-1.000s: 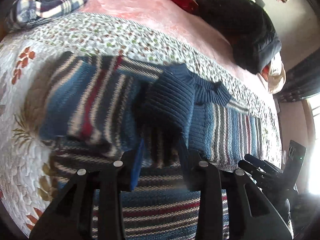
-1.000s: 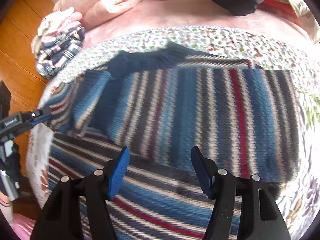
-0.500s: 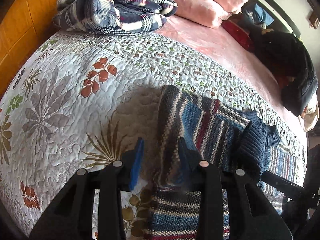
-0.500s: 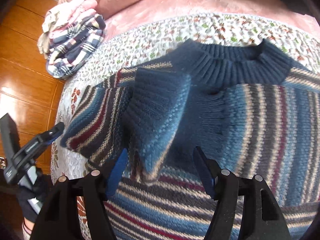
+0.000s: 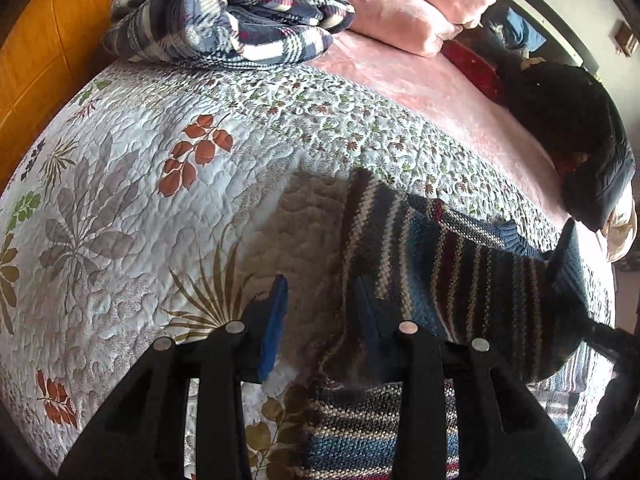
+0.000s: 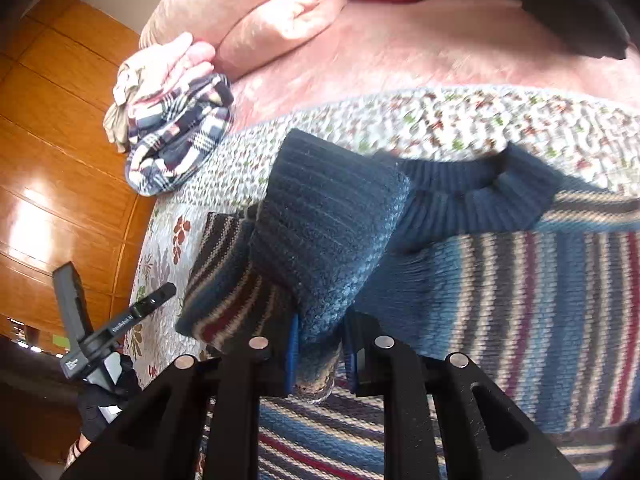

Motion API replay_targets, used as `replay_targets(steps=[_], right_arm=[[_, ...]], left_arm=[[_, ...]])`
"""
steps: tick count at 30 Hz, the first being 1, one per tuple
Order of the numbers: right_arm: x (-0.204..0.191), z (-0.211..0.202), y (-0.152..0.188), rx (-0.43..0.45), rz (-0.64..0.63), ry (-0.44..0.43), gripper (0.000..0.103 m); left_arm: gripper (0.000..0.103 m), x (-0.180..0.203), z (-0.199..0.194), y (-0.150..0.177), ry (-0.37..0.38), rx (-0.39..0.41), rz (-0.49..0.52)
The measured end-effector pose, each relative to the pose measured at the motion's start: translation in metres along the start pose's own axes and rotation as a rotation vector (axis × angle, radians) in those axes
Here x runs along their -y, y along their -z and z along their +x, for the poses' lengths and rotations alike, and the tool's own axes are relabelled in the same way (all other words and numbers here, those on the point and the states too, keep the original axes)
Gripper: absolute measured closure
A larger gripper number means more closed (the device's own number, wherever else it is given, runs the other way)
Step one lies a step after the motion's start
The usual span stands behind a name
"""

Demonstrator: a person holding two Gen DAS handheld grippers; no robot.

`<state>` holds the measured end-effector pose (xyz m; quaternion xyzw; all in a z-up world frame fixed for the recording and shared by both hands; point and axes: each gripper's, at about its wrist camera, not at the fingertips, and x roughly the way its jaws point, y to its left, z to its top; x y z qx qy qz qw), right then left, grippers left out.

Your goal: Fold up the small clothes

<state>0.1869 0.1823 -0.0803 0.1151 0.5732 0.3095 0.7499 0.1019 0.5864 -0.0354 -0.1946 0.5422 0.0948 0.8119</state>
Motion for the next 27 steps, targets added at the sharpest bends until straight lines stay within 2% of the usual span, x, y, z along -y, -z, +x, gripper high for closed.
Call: replay_targets(steps=[3,9,11,14,17,22,23,24,25,27], right_arm=[[0.017,-0.013,-0.003,0.024,0.005,0.055,0.085],[0.064,0.000,0.003,-0.009,0.108,0.066,0.084],[0.078,0.007,0.008,-0.019,0.137,0.068,0.082],[0.089,0.012,0.015,-0.036,0.148,0.086,0.072],[0.089,0.005,0.015,-0.032,0.136,0.108,0.068],[0.063,-0.030,0.006,0.068,0.010,0.251,0.056],[0.054,-0.031,0.003,0.069,-0.025,0.264,0.055],[0.045,-0.029,0.000,0.059,-0.062,0.275,0.050],[0.038,-0.025,-0.003,0.042,-0.087,0.295,0.044],[0.031,-0.013,-0.009,0.010,-0.098,0.372,0.041]], left_arm=[[0.068,0.022,0.008,0.008,-0.025,-0.016,0.091],[0.068,0.058,0.038,0.031,-0.099,-0.082,0.237],[0.067,0.061,0.047,0.037,-0.123,-0.096,0.259],[0.066,0.063,0.051,0.040,-0.143,-0.092,0.286],[0.065,0.059,0.048,0.038,-0.126,-0.089,0.260],[0.065,0.058,0.020,0.022,-0.044,0.006,0.168],[0.064,0.061,0.015,0.021,-0.026,0.024,0.165],[0.063,0.065,0.011,0.021,0.000,0.036,0.168],[0.061,0.070,0.010,0.022,0.019,0.033,0.174],[0.060,0.080,0.015,0.027,0.042,0.002,0.203]])
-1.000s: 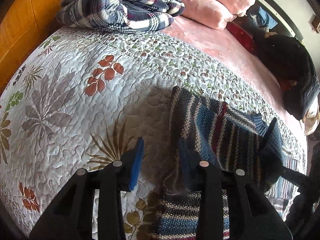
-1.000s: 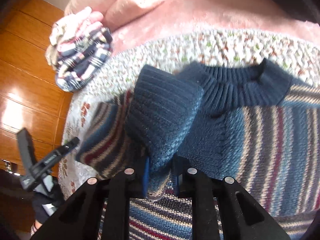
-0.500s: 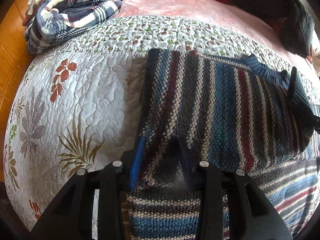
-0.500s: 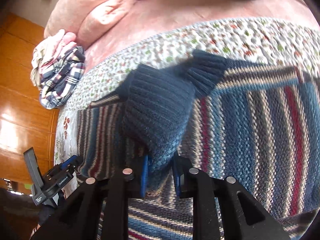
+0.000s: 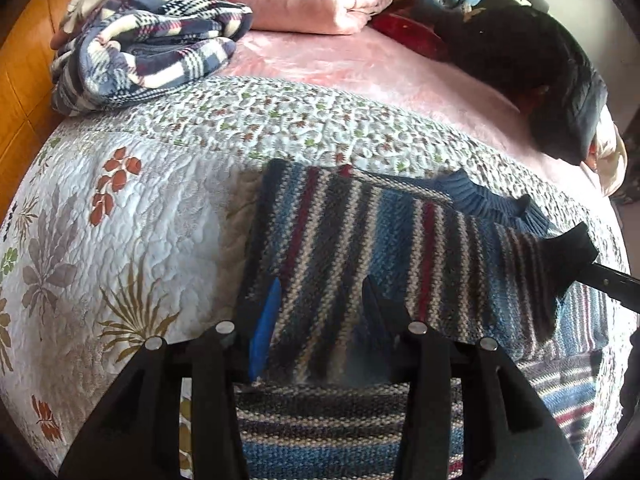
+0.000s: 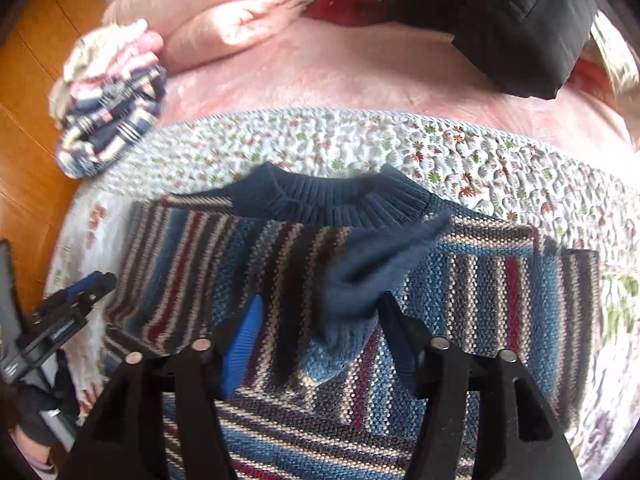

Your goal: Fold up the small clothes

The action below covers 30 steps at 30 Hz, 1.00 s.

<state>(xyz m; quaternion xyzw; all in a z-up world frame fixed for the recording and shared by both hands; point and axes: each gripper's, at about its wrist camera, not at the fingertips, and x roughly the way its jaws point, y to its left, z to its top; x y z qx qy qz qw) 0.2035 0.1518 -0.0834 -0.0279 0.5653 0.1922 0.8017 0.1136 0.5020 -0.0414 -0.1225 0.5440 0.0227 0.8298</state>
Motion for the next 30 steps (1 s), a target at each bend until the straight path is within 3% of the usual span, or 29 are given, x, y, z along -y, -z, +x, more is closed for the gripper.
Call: replay_targets(steps=[2,8,12,15,18,21,26,30], right_arm=[[0.002,0.009,-0.002,-0.031,0.024,0.039,0.041],[0.045,0.027,0.008,-0.088,0.161,0.000,0.043],[0.072,0.034,0.011,-0.108,0.236,-0.098,0.084],[0.079,0.025,0.012,-0.090,0.253,-0.169,0.093],[0.081,0.006,0.016,-0.054,0.238,-0.230,0.094],[0.086,0.000,0.022,-0.054,0.230,-0.220,0.093],[0.094,0.015,0.040,-0.124,0.188,-0.037,0.082],[0.093,-0.004,0.048,-0.061,0.131,0.038,0.077]], left_arm=[[0.060,0.008,0.008,0.006,0.001,-0.033,0.034],[0.060,0.003,0.029,0.021,-0.011,-0.098,0.033],[0.060,-0.005,0.031,0.020,0.004,-0.101,0.002],[0.059,-0.006,0.026,0.017,0.018,-0.079,-0.007],[0.055,-0.006,0.021,0.015,0.024,-0.062,-0.007],[0.055,-0.007,0.027,0.017,0.009,-0.085,-0.004],[0.055,-0.001,0.033,0.026,-0.040,-0.100,0.070],[0.055,-0.001,0.022,0.021,-0.017,-0.073,0.048]])
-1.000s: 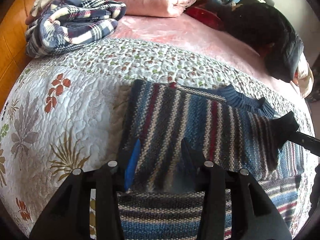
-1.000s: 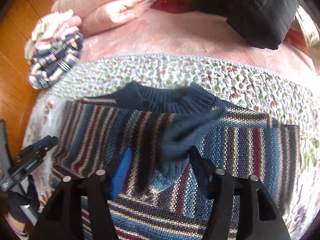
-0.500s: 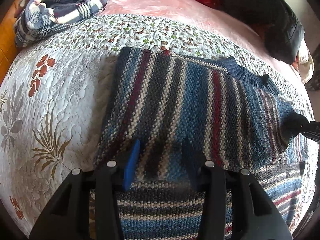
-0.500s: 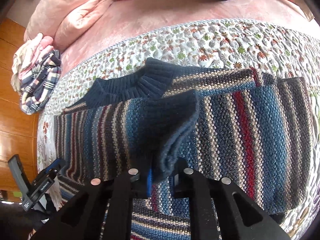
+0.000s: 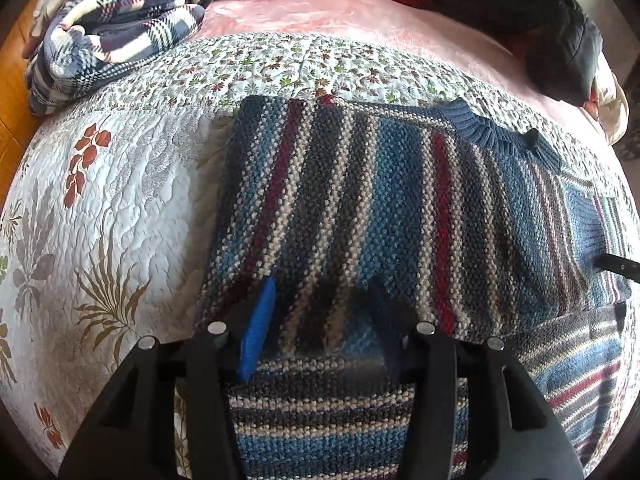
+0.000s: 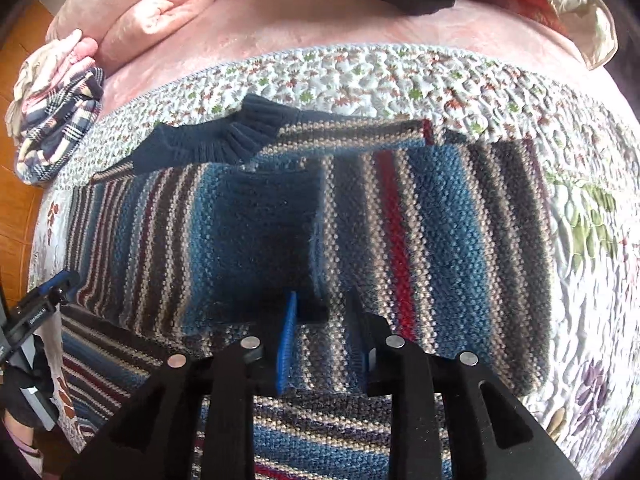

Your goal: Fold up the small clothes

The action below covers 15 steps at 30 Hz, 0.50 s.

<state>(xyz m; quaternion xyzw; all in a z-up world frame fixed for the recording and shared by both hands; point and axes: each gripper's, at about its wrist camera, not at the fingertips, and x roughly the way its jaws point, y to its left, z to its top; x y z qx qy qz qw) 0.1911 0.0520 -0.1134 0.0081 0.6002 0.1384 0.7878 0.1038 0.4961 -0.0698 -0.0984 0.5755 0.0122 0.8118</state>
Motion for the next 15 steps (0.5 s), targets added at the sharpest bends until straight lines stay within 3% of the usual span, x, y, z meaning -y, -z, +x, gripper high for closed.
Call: replay_targets(steps=[5,10,15], right_arm=[[-0.009,-0.019,-0.003,0.081,-0.012,-0.140,0.077],[-0.022,0.001,-0.003,0.044,-0.042,-0.117,0.077],[-0.006,0.017,0.009,0.009,-0.008,-0.114,0.080]], left_arm=[[0.052,0.011,-0.019,-0.010,0.055,0.065,-0.015],[0.051,0.023,-0.001,-0.001,0.025,0.013,0.048],[0.050,0.013,0.014,0.006,0.006,-0.027,0.051]])
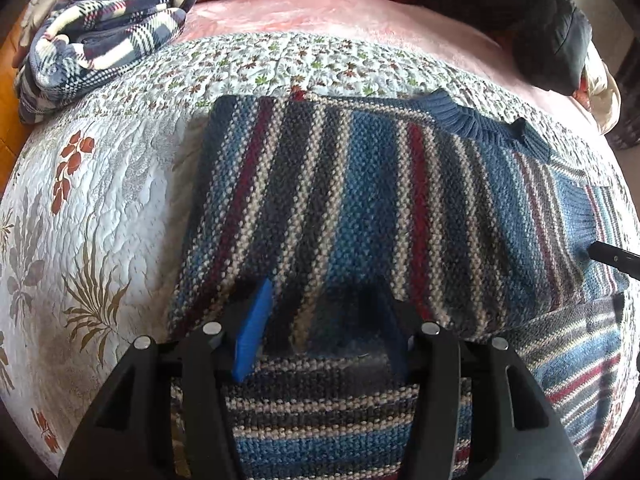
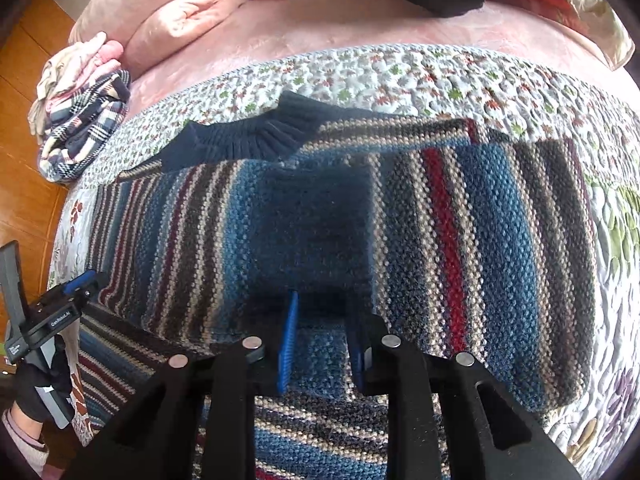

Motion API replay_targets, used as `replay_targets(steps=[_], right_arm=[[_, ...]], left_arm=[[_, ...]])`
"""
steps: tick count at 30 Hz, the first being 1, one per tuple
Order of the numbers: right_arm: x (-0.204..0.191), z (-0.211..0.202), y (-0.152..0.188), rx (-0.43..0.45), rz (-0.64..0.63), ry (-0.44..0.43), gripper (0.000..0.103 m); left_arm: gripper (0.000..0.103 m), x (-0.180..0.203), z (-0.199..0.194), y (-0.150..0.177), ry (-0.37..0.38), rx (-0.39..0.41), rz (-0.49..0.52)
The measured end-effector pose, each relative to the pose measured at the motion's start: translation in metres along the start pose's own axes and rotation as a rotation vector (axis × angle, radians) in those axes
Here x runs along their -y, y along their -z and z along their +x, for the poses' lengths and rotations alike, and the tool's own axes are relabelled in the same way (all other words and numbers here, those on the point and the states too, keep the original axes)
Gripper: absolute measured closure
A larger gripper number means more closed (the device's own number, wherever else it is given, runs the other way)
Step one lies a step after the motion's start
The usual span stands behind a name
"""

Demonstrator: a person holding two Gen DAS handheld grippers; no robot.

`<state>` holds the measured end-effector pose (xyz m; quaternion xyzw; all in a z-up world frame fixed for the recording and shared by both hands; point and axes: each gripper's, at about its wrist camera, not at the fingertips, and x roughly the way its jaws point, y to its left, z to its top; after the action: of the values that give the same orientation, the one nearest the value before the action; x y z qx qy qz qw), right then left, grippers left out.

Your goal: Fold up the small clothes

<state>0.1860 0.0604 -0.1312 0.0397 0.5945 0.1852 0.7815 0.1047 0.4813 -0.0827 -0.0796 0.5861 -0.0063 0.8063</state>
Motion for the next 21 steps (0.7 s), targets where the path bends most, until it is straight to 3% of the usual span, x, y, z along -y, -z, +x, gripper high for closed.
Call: replay_targets(steps=[9,17,19,21], right_arm=[[0.005,0.006,0.015,0.017,0.001,-0.004,0.080],[-0.005,0.005,0.011,0.008,-0.011,0.045,0.078],[-0.008,-0.007,0.012,0.021,0.012,0.014,0.061],[-0.011,-0.026,0.019,0.050,0.011,-0.015,0.058]], left_arm=[[0.049,0.002,0.003,0.003,-0.023,0.002,0.030],[0.049,0.007,-0.005,0.001,-0.059,0.003,0.049],[0.049,0.009,-0.016,0.003,-0.069,0.009,0.050],[0.049,0.011,-0.031,0.005,-0.079,0.001,0.046]])
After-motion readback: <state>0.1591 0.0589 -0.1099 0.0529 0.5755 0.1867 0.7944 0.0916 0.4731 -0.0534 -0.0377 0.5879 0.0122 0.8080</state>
